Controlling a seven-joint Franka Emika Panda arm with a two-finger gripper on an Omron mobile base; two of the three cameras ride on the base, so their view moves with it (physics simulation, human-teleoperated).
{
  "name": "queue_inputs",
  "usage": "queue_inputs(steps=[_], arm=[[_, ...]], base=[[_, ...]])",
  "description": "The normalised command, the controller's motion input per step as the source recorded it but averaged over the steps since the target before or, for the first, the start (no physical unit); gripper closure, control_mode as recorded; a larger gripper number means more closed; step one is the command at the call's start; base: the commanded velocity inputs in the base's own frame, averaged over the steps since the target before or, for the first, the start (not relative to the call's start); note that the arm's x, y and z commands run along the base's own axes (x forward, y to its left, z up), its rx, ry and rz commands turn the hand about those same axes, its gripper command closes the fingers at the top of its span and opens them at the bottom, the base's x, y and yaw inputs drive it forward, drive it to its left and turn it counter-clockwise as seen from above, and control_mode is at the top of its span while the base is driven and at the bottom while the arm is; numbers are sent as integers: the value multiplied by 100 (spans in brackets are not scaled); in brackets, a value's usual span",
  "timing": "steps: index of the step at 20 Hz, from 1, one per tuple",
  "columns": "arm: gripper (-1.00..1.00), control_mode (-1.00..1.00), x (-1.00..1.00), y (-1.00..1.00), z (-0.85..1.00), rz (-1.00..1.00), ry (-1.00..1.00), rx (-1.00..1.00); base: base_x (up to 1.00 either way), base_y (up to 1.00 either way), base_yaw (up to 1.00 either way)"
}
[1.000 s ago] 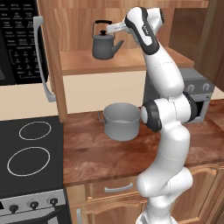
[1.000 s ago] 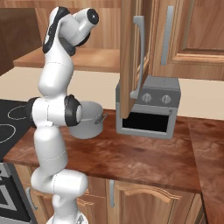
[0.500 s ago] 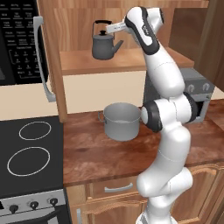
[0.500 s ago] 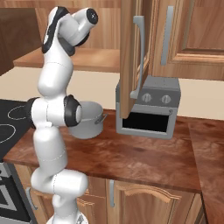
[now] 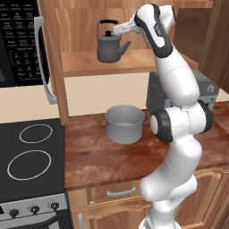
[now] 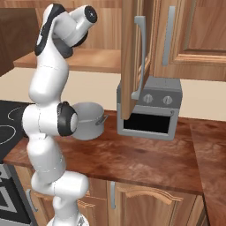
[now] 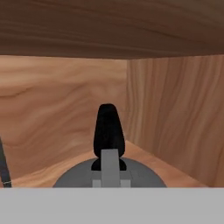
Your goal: Pick the kettle from the cabinet and place it on a stove burner. Then pick the pot from the counter and place it on another stove burner. Finally, turn both burners on.
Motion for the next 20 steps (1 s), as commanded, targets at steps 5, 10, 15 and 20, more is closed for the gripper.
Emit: queue_inputs(steps=[5,10,15,20], arm=[[100,-100,-75,0,0,0,-8,0],[100,-100,-74,0,-1,0,-7,0],[100,-100,-72,1,0,0,-3,0],[100,-100,-70,0,0,0,-3,0]], base=[[0,0,0],[0,0,0],[0,0,0],[0,0,0]])
